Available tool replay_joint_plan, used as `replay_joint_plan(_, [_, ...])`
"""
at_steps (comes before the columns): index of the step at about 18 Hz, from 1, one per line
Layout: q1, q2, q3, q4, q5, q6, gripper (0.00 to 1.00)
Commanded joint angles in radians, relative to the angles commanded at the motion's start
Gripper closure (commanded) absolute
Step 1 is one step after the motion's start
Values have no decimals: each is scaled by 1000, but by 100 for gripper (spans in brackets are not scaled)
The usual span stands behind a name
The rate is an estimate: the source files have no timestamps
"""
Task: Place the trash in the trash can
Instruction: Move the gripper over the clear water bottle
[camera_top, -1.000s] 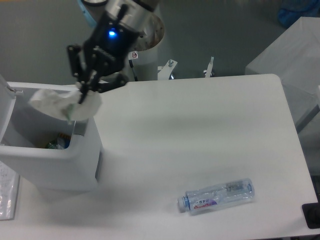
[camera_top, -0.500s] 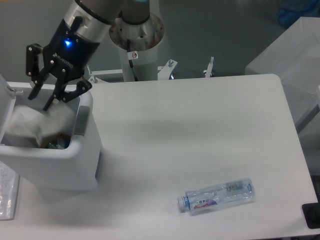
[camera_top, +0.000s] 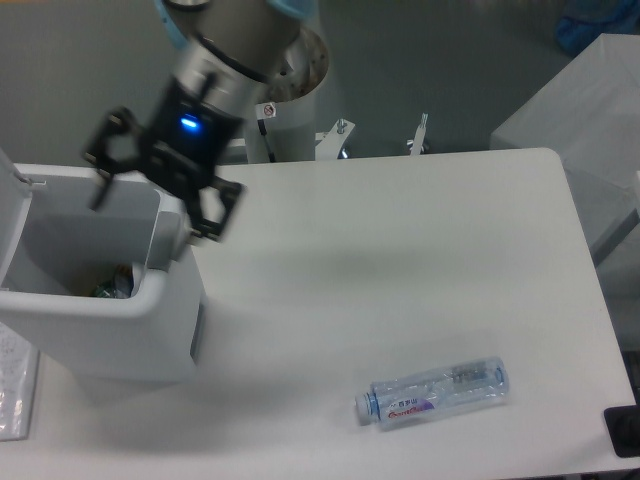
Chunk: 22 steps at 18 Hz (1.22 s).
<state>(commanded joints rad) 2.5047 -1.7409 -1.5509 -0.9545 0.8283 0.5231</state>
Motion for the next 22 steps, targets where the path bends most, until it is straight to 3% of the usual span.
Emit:
replay_joint_plan(2, [38,-35,6,43,32,8,0])
replay_joint_plan(6, [78,-143,34,51,109,124,0])
replay_joint_plan(13, [100,-288,58,39,281,471,0])
replay_joint_plan(22, [123,-348,77,53,325,673,0])
